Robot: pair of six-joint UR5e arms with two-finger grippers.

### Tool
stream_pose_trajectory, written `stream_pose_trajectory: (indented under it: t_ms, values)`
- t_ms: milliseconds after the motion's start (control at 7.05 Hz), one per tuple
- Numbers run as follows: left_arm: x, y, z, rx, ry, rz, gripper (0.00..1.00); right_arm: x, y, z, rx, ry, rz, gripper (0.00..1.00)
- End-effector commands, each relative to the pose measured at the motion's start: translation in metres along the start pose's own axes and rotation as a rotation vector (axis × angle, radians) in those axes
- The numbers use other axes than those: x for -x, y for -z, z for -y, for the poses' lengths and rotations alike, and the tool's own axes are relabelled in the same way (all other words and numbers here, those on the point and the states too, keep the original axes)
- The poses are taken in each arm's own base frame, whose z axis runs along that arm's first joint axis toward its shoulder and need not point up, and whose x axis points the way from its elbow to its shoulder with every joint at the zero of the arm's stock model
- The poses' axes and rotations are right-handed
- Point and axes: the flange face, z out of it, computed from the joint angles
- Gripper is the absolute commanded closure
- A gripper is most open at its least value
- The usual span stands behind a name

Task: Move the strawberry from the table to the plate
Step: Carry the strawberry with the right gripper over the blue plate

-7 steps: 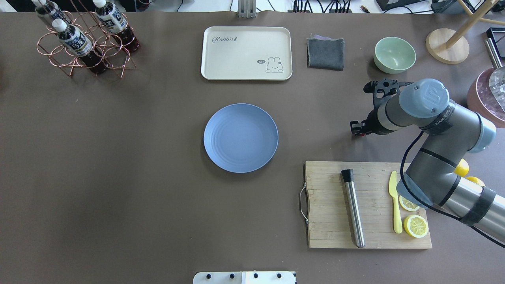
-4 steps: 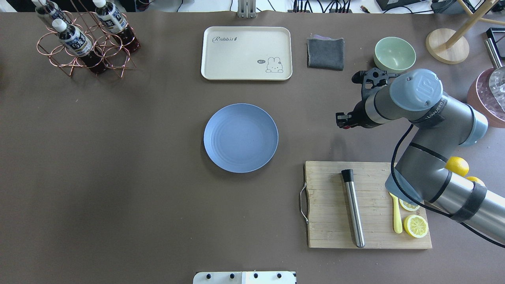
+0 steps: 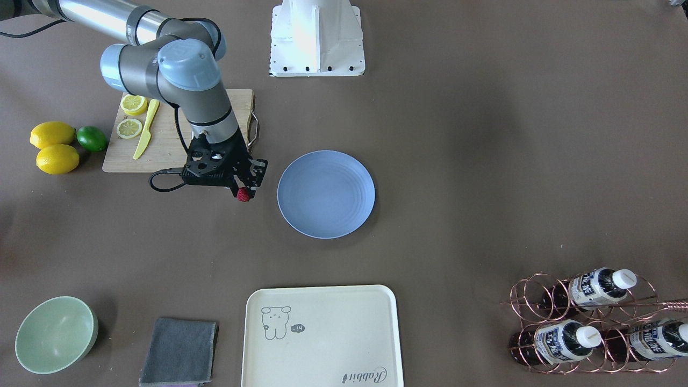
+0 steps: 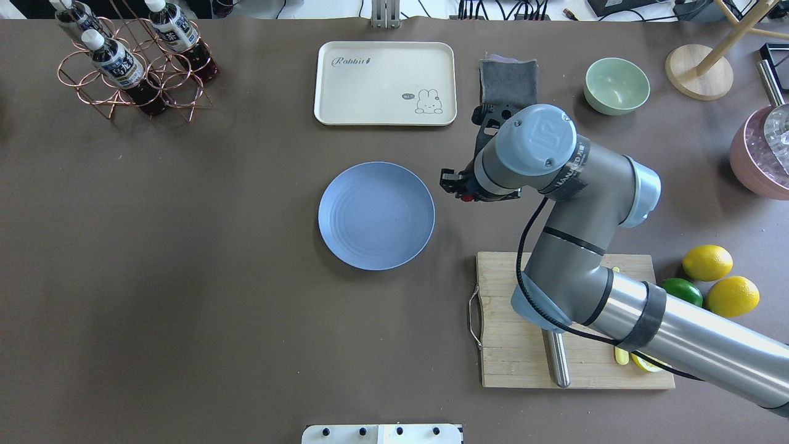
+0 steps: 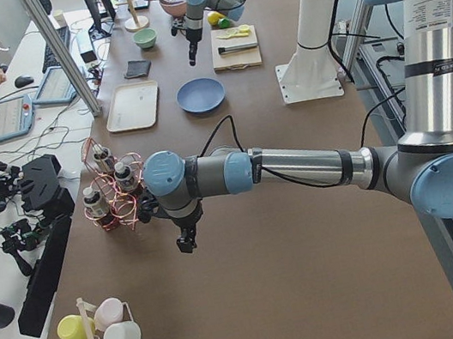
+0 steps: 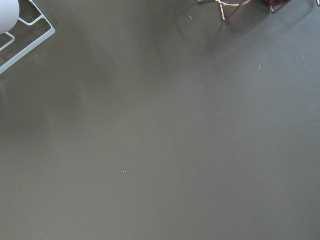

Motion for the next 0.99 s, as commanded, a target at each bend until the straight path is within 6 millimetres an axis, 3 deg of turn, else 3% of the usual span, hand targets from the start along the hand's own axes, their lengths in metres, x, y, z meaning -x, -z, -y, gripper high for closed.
stream_pose_trajectory:
  t_ms: [0,142,284,567,851]
  values:
    - [0.002,-0.003,-0.004,0.006,0.006,0.0,0.02,0.078,-0.007,-0.045,-0.027,-0.059,0.004,1.0]
    - [0.002,-0.003,-0.005,0.008,0.007,0.0,0.02,0.123,-0.019,-0.049,-0.047,-0.111,-0.015,1.0]
    - [0.002,-0.004,-0.005,0.008,0.007,0.0,0.02,0.156,-0.032,-0.05,-0.061,-0.135,-0.036,1.0]
    - [0.002,-0.002,-0.005,0.006,0.007,0.0,0.02,0.159,-0.046,-0.069,-0.056,-0.118,-0.05,1.0]
    - [0.002,-0.002,-0.005,0.006,0.007,0.0,0.02,0.154,-0.054,-0.075,-0.055,-0.109,-0.069,1.0]
